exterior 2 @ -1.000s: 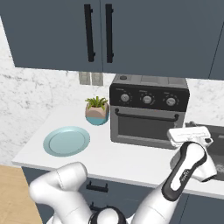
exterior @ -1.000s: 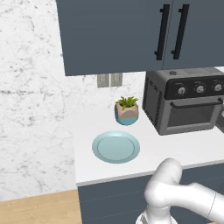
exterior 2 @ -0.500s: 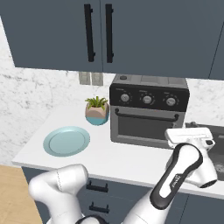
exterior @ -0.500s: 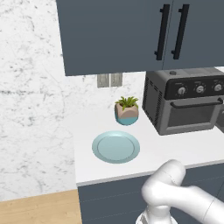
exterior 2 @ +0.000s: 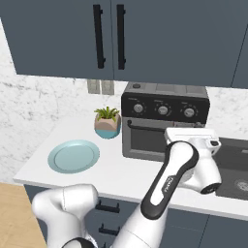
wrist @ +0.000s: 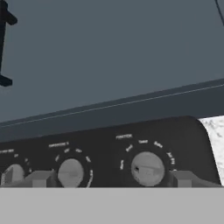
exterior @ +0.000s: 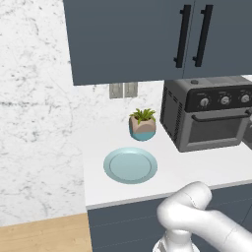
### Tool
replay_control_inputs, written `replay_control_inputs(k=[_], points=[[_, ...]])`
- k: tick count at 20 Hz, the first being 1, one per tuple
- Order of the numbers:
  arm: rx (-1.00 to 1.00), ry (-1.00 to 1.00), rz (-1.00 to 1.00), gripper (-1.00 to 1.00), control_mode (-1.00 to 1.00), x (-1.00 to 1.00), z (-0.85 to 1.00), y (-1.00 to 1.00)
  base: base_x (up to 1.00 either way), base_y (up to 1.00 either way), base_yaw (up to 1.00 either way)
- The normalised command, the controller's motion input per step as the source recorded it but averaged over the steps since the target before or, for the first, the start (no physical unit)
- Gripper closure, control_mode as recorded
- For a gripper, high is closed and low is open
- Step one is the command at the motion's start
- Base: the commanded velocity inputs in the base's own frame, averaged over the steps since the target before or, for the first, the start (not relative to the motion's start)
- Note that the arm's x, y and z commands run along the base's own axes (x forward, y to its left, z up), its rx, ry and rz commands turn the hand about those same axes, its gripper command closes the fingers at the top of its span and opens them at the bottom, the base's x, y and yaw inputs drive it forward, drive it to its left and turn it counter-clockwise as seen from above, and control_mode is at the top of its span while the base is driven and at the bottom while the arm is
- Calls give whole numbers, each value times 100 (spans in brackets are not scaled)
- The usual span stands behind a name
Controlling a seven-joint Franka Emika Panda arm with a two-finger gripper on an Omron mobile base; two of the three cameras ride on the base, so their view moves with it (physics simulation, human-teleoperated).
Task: Pick up the kebab skewer and baguette bread, and place them inside the toaster oven. Close the toaster oven door and start by setting the timer.
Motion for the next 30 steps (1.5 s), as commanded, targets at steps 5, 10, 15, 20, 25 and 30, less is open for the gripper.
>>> replay_control_inputs(k=[5, 10, 15, 20, 25, 30], points=[[3, 2, -2, -100, -100, -2, 46, 59, 0, 0, 0], [1, 1, -3, -100, -100, 0, 34, 60, 0, 0, 0], [0, 0, -1, -100, -100, -8, 12, 50, 0, 0, 0], [0, 1, 0, -100, -100, -1, -7, 48, 0, 0, 0], [0, 5, 0, -100, -100, 0, -3, 56, 0, 0, 0], [0, 7, 0, -100, -100, 0, -1, 60, 0, 0, 0]])
